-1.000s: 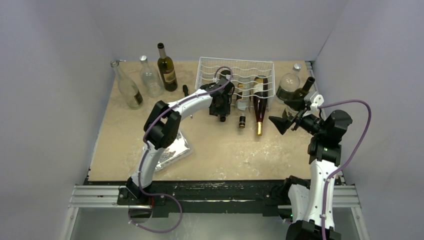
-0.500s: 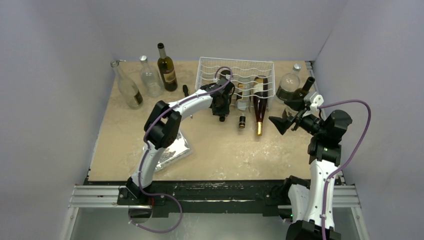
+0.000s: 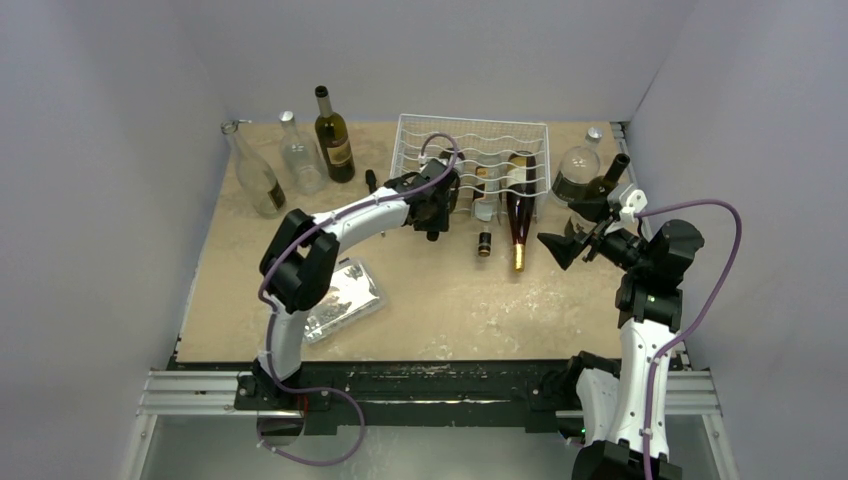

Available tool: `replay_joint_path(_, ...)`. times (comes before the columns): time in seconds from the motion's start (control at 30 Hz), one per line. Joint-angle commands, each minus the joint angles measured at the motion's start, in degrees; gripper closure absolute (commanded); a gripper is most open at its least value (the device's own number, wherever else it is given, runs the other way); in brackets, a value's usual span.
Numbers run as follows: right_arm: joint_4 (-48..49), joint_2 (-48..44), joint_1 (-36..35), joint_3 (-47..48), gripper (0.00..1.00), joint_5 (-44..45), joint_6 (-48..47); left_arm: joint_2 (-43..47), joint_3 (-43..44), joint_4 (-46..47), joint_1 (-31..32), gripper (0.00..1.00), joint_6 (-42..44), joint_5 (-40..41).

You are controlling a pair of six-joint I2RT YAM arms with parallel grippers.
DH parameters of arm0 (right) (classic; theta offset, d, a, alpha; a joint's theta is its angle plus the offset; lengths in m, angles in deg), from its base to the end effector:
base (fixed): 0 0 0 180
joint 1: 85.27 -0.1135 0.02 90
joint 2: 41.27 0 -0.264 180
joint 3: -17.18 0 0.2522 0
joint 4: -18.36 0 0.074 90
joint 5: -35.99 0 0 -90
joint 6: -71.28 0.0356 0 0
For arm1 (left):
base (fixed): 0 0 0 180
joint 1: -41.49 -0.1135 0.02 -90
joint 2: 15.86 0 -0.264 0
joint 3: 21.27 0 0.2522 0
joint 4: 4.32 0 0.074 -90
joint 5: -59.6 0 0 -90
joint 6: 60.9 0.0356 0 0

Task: Take the wine bottle off the wine rack
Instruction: Pick up the wine bottle from the wine rack.

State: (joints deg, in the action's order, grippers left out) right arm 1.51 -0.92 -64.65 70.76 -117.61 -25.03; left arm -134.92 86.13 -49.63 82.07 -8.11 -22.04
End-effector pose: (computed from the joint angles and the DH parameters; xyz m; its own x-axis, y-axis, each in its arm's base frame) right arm 0.1553 -0.0244 0.3365 0.0160 -0.0582 -0.9982 -0.6824 0.7290 -0.0535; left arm 0.3488 -0.2919 0.2017 -0.8599 -0.0512 -0.5078 0.0796 0.9693 -0.2325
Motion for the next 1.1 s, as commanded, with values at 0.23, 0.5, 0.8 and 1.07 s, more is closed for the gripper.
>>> replay_joint_path(0.23, 0.1, -0.1, -0.2, 0.9, 0.01, 1.0, -0.8, 11.7, -9.0, 8.9, 1.7, 1.0, 1.3, 3.4)
replay_joint_path(0.5, 0.1, -0.1, -0.2, 0.7, 0.01, 1.0, -0.8, 17.3, -16.0, 11.4, 3.5, 1.0, -0.1, 4.8)
replay_joint_path(0.8, 0.2, -0.3, -0.3, 0.5, 0.01, 1.0, -0.9, 23.1, -23.7, 13.8, 6.1, 1.0, -1.7, 6.6)
replay_joint_path(1.07, 0.4, -0.4, -0.2, 0.3, 0.01, 1.1, -1.0, 27.4, -28.7, 14.0, 8.5, 1.0, -2.8, 7.9)
